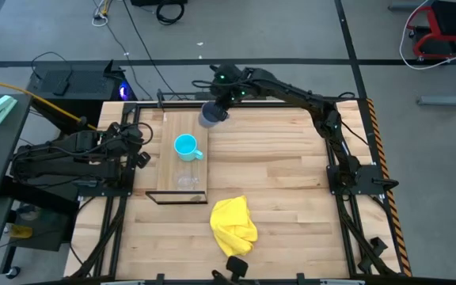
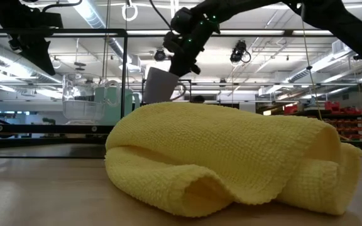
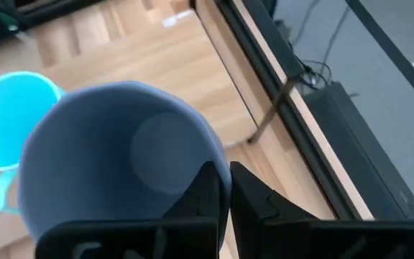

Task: Stack small to large cups/mugs on shelf
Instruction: Put the dark blue on the shelf

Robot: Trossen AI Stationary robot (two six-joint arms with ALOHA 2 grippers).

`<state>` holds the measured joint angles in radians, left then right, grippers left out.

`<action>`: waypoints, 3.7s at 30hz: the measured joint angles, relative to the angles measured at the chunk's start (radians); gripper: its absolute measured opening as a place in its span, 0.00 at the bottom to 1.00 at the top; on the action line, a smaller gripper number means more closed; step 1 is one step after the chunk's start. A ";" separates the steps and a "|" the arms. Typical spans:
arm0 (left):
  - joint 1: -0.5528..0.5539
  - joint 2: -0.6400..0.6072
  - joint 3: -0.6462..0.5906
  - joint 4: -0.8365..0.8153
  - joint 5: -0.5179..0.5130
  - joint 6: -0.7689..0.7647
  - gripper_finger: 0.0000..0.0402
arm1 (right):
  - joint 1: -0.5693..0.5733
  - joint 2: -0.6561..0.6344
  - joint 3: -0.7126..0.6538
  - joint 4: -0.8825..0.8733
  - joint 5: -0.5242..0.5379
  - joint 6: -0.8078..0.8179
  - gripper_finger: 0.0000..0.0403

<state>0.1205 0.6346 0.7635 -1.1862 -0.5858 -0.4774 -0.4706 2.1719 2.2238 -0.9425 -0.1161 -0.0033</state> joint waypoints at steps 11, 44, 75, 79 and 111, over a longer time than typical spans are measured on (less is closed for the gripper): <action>0.000 0.000 0.000 0.008 0.000 -0.006 0.03 | 0.016 0.066 0.000 0.123 -0.111 -0.046 0.03; 0.000 0.000 0.000 0.011 0.000 -0.007 0.05 | 0.021 0.172 0.002 0.183 -0.129 -0.040 0.05; 0.000 0.000 0.000 0.011 0.000 -0.007 0.06 | 0.024 0.175 0.002 0.269 -0.129 -0.045 0.16; 0.000 0.000 0.000 0.011 0.000 -0.007 0.05 | 0.022 0.175 0.002 0.276 -0.128 -0.027 0.20; 0.359 0.264 0.166 0.501 0.247 0.446 0.09 | 0.071 -0.016 0.047 -0.138 0.093 0.004 0.20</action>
<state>0.4799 0.8987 0.9296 -0.6850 -0.3393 -0.0318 -0.3993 2.1564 2.2710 -1.0807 -0.0229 0.0009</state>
